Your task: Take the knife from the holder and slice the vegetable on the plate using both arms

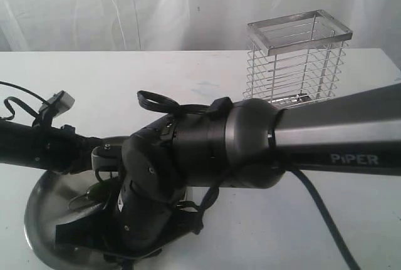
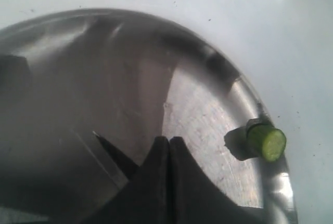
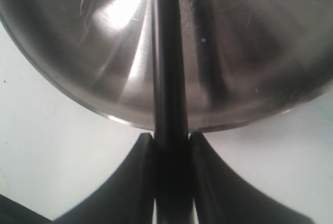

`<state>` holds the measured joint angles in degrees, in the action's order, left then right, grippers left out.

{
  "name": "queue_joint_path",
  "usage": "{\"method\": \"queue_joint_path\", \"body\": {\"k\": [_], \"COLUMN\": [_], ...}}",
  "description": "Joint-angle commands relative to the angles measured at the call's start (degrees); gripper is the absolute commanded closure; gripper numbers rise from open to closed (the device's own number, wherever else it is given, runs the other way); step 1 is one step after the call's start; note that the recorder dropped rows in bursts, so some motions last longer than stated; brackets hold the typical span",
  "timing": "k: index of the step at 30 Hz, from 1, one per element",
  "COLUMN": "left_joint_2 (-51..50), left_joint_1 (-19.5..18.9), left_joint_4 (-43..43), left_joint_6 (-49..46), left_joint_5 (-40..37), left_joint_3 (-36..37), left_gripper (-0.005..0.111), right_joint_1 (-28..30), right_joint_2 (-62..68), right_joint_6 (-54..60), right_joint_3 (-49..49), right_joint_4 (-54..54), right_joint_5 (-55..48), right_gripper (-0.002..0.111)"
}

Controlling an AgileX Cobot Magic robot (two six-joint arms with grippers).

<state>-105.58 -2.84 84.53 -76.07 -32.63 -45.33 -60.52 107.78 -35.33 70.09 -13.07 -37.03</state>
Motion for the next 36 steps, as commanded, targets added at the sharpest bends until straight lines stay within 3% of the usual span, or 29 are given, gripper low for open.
{"method": "queue_joint_path", "body": {"k": [1,9,27,36], "left_joint_2": [-5.5,-10.5,-11.0,-11.0], "left_joint_1": [0.2,0.2,0.2,0.2], "left_joint_4": [-0.7,-0.6,-0.6,-0.6], "left_joint_6": [-0.5,0.7,1.8,1.8], "left_joint_5": [-0.2,0.4,3.1,3.1], "left_joint_3": [0.5,0.5,0.5,0.5], "left_gripper": [0.107,0.107,0.107,0.107], "right_joint_1": [-0.1,-0.1,-1.4,-2.2], "right_joint_2": [-0.2,-0.1,2.6,2.6], "right_joint_6": [-0.8,-0.8,-0.7,-0.8], "right_joint_3": [-0.3,-1.8,-3.5,-3.5], "right_joint_4": [1.2,1.5,-1.6,-0.8], "right_joint_5": [0.4,0.0,-6.2,-3.7], "right_gripper": [0.108,0.108,0.108,0.108]}}
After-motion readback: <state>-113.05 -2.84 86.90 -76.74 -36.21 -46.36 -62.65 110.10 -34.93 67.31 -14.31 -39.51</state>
